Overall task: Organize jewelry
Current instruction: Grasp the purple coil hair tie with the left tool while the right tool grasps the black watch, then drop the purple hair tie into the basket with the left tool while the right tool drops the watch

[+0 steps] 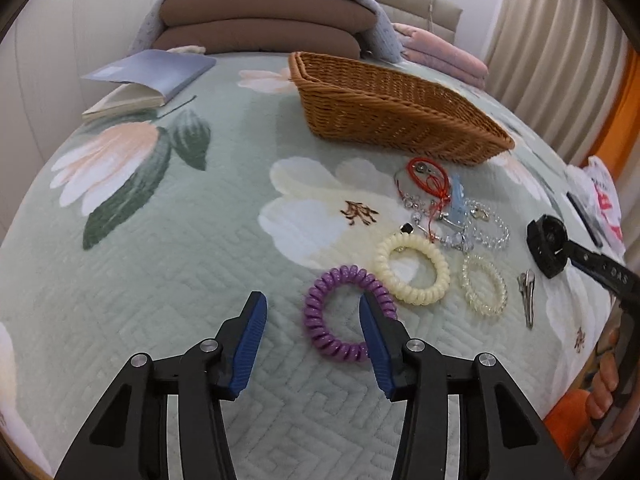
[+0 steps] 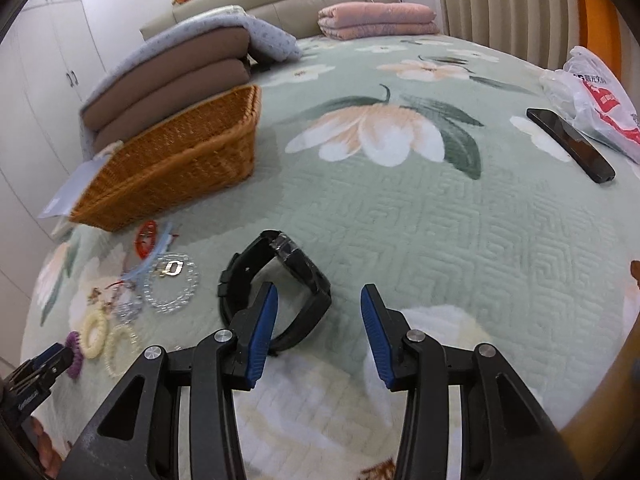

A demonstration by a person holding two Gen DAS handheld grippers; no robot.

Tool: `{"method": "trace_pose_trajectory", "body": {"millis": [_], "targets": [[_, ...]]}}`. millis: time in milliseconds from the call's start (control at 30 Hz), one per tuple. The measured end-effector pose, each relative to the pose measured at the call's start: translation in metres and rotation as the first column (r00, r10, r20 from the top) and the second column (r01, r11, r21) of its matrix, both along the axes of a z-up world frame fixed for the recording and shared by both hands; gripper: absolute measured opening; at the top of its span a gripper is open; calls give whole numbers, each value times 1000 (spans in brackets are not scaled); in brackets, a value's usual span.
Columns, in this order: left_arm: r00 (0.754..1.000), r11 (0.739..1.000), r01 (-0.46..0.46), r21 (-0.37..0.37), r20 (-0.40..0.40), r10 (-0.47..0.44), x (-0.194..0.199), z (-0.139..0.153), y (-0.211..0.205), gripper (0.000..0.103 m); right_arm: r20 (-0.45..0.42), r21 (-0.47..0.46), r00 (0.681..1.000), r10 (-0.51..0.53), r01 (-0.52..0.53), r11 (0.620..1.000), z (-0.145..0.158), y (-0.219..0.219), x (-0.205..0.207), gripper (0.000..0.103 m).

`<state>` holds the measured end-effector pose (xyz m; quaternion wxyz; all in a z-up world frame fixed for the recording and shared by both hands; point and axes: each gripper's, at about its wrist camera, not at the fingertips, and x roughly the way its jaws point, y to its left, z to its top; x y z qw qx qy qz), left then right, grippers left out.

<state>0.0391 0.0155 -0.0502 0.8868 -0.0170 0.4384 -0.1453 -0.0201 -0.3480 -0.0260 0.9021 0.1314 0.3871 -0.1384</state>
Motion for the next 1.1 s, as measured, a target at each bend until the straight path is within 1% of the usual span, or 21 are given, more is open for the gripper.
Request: {"method": "trace_pose_trajectory", "body": {"millis": [67, 100, 133, 167, 200, 233, 267, 300, 367, 467, 567, 700, 833, 933, 1000, 1100], "targets": [[1000, 1000, -1, 17, -5, 1, 0, -2, -1, 45, -41, -2, 999, -7, 7, 1000, -7, 0, 9, 40], [1000, 1000, -2, 28, -7, 2, 0, -3, -3, 44, -49, -9, 999, -12, 11, 1000, -8, 0, 11, 40], [1000, 999, -2, 36, -7, 3, 1, -4, -3, 44, -54, -38, 998, -17, 15, 999, -8, 3, 14, 39], [1000, 999, 1, 50, -2, 0, 1, -4, -5, 44, -60, -68, 998, -15, 11, 998, -8, 7, 16, 33], [1000, 998, 2, 62, 1, -2, 0, -4, -7, 44, -64, -84, 998, -12, 6, 996, -8, 10, 17, 31], [1000, 997, 3, 73, 5, -3, 0, -4, -8, 42, -66, -105, 998, -7, 0, 995, -9, 13, 18, 25], [1000, 996, 3, 92, 10, -4, 0, -4, -11, 37, -65, -124, 998, -7, -1, 992, -9, 16, 18, 24], [1000, 994, 1, 107, 18, -3, 0, -4, -12, 25, -58, -144, 998, -3, -5, 990, -10, 18, 18, 24], [1000, 994, 9, 111, 28, -12, 0, -4, -15, 11, -47, -149, 999, 5, -11, 989, -10, 19, 15, 23], [999, 994, 14, 108, 45, -19, 0, -1, -17, 11, -12, -95, 999, 30, -31, 995, -7, 13, 12, 22], [997, 998, 29, 58, 65, -32, -1, 5, -18, 11, 17, -75, 999, 47, -45, 996, -4, 12, 12, 22], [992, 999, 40, -3, 121, -39, -5, 18, -22, 11, 74, -73, 994, 83, -78, 994, 9, 17, 9, 22], [985, 997, 54, -46, 168, -46, -6, 30, -29, 11, 120, -108, 985, 120, -107, 988, 30, 27, 9, 22], [981, 995, 65, -71, 190, -50, 1, 46, -33, 11, 157, -111, 973, 168, -152, 982, 52, 32, 22, 22], [976, 995, 67, -77, 211, -50, 7, 59, -36, 11, 180, -133, 965, 193, -171, 976, 68, 38, 36, 22], [967, 996, 67, -52, 249, -53, 28, 80, -46, 11, 202, -164, 952, 229, -198, 966, 88, 47, 66, 22]]}}
